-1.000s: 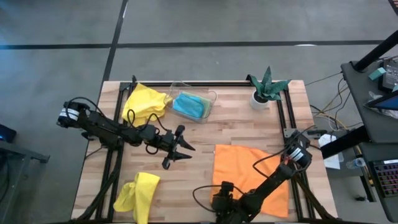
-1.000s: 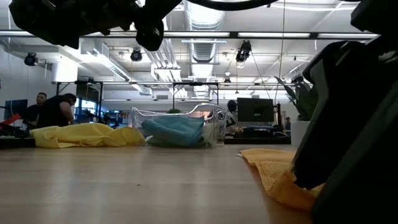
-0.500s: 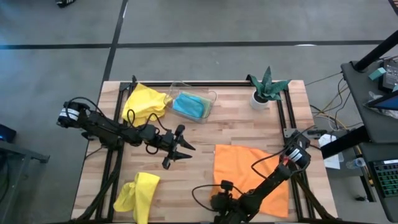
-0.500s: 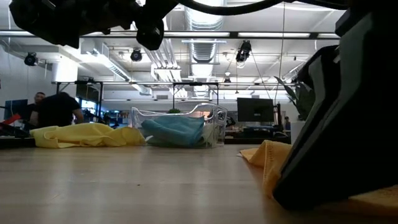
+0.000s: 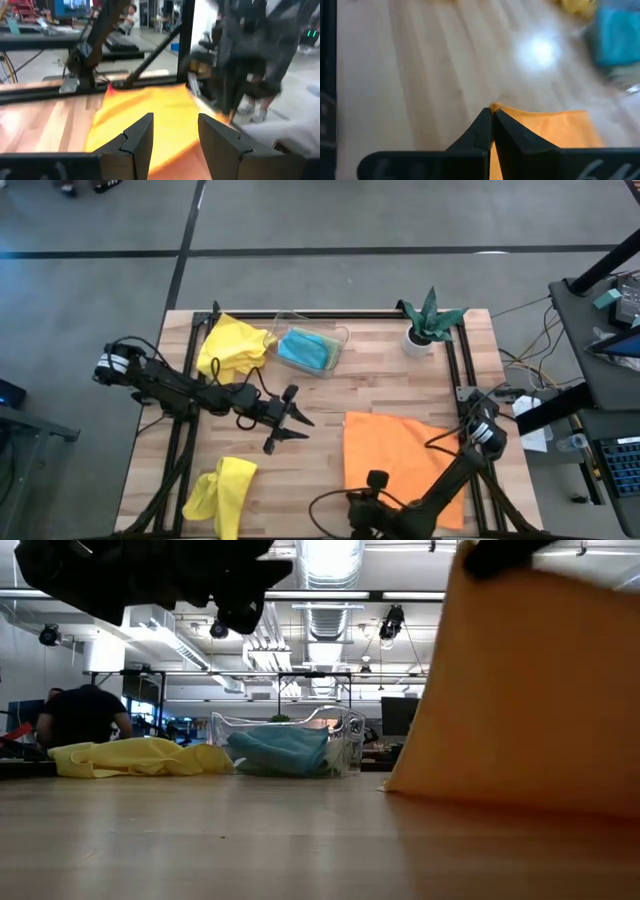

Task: Fold microfiber towels
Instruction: Fold the orange towel

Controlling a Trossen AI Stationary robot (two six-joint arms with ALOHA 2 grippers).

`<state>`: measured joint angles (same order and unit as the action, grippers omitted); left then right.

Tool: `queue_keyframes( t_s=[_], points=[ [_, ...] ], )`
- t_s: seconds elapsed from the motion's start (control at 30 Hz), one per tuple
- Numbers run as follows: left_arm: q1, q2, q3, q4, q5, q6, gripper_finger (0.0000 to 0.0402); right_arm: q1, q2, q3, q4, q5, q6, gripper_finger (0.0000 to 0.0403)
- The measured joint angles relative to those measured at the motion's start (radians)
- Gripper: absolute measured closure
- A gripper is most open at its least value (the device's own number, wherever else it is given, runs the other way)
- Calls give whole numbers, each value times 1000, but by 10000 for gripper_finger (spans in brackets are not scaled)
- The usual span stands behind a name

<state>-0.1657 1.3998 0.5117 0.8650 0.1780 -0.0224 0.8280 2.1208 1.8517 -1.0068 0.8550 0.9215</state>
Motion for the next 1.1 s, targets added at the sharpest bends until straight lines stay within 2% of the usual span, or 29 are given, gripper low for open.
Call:
queue_keyframes(
  t_s=[0.13,0.33,0.43,0.6,0.73,0.9,1.1],
  points=[
    [-8,54,5,-1,0,27,263,9,-2,97,-130,56,22,394],
    [-12,205,65,13,0,77,253,9,-3,190,-234,73,11,394],
    [-12,284,121,14,0,82,225,9,-3,213,-262,78,10,395],
    [-12,400,202,6,0,112,157,9,-4,245,-290,81,8,395],
    [-12,442,226,-82,-3,160,118,9,-4,252,-300,81,6,395],
    [-11,459,237,-133,-153,223,112,9,-5,252,-298,81,7,395],
    [-10,490,243,-129,-204,247,112,9,-5,252,-298,81,7,395]
  ],
)
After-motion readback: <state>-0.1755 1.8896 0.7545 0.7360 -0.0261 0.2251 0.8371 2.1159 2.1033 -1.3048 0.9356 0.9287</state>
